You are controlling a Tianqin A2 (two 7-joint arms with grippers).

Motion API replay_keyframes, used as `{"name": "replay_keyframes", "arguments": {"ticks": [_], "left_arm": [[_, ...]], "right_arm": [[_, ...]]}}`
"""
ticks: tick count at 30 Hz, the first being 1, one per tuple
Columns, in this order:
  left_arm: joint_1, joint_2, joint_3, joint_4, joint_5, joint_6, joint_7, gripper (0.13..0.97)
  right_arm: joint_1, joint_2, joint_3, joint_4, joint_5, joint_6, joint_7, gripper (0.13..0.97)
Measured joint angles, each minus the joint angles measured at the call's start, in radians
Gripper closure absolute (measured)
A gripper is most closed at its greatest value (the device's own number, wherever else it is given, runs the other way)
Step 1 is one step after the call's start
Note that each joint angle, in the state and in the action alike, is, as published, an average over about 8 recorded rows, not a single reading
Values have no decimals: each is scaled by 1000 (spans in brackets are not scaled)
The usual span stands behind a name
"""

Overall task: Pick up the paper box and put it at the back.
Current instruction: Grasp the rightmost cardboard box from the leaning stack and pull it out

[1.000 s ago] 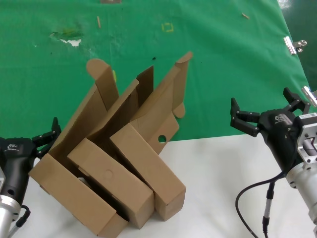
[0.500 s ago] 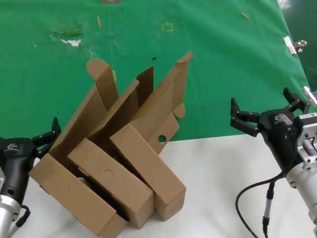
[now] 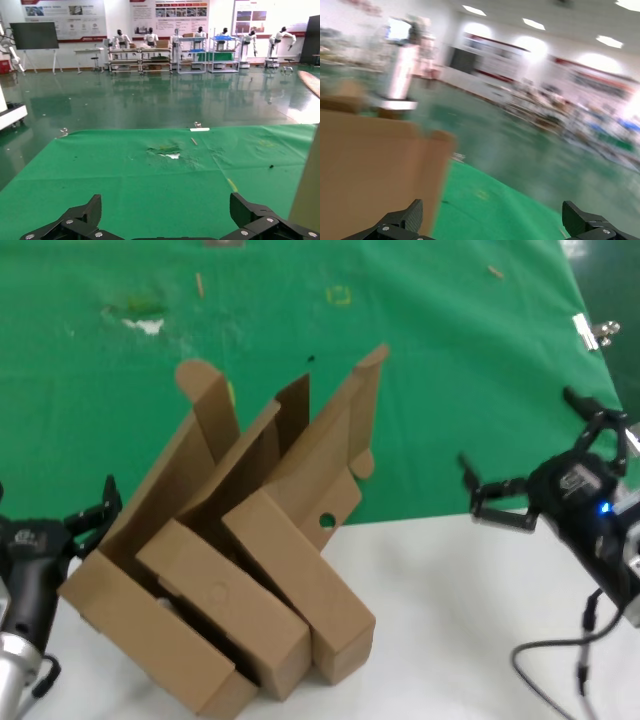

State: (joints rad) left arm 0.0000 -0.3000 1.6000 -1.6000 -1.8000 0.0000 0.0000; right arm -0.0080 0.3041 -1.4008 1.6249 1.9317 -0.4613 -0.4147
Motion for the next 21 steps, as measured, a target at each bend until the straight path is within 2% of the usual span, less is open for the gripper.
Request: {"name": "replay_keyframes", "arguments": {"ticks": [5,8,11,14,21], "left_arm": [[0,0,0,0,0,0,0,206],[0,0,0,0,0,0,0,244],[0,0,0,0,0,0,0,270],[0,0,0,0,0,0,0,333],[0,0,0,0,0,0,0,466]], "right_arm": [[-40,127,33,-31,127,-239,-233,129],[-57,209,38,-77,162,-375,-355,129],[-70,278,34,-122,157,-490,-452,129],[-85,329,16,-153,132,-578,-526,129],[-110,369,-58,-165,84,-678,-607,131]]}}
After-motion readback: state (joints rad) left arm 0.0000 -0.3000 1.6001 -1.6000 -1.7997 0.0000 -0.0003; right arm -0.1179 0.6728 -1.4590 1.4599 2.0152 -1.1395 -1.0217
